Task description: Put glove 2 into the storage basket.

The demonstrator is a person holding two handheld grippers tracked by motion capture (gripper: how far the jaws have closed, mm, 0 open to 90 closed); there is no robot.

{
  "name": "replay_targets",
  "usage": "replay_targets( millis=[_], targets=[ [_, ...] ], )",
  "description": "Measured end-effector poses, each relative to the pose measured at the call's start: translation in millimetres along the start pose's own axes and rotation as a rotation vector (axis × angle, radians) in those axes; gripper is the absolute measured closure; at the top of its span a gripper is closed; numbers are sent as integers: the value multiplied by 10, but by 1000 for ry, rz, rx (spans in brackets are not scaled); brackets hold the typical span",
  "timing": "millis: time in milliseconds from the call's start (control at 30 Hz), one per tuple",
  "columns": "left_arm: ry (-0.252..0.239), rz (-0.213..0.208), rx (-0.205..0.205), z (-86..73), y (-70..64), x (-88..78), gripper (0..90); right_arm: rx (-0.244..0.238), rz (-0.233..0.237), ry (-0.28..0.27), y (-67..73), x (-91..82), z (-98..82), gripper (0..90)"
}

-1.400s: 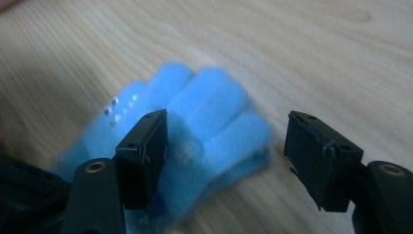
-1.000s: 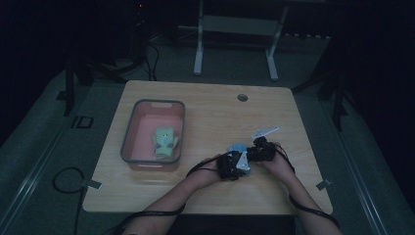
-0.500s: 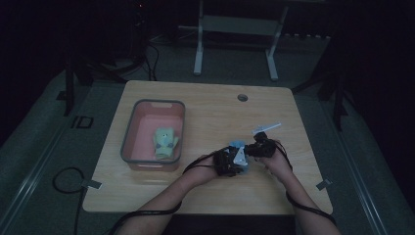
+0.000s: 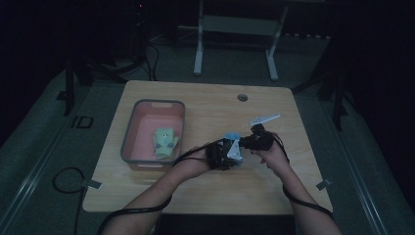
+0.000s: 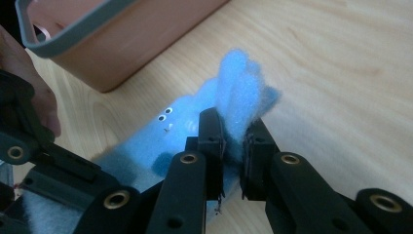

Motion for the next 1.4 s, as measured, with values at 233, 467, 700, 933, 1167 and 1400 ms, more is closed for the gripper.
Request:
replay_targets(
  millis=[233,467,700,933,1167,1400],
  targets=[
    [8,39,13,26,63,-183,775,-31,-3,-17,104,-20,203,821],
    [12,51,6,-10,138,-337,775,-56,3,-26,201,-4,399,821],
    [24,77,-2,-77,210,-483,775,-72,8,-27,272,71,547,821],
    [29,88,-20,-170,259,-605,775,-89,17,-24,362,169,701,821],
    [36,106,-35,-283,300,-741,775,-108,34,-19,456,288,839,821],
    [55,123,-50,-432,329,-866,775,-132,52,-15,560,428,970,821]
  ],
)
Point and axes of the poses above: each handheld gripper's, and its own axes: x roughly forward along the jaws, z roughly out of its top, y roughly to its left, the point moved 1 cm from there along x, roughly forward along the jaws, and after that the axes turned 3 degrees about z, right-handed, at the moved point
